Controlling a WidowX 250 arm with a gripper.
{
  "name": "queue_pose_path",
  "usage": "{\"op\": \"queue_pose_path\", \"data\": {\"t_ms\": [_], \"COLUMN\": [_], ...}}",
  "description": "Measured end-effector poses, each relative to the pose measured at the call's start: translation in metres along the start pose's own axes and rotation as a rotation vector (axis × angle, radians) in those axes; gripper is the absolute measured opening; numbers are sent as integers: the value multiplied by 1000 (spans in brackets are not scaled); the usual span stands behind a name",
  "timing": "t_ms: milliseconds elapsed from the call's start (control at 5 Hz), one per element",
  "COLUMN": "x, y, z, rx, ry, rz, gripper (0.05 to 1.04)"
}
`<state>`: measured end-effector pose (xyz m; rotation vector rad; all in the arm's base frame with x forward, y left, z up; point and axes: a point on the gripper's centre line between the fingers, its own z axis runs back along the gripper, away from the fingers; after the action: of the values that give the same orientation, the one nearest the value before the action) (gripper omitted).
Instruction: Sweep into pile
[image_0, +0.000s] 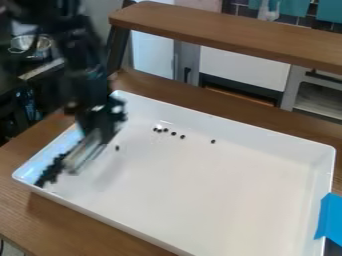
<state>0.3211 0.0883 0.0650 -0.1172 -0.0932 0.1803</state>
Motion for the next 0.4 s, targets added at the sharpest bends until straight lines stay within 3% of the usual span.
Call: {"op": "queue_pose_path", "data": {"t_ms": [200, 400], "x": [9, 13], "y": [-46, -89], "z": [23, 26], "rx": [-55, -80], "ry": [8, 5], "rz": [-1, -44], "gripper": [375, 375]}}
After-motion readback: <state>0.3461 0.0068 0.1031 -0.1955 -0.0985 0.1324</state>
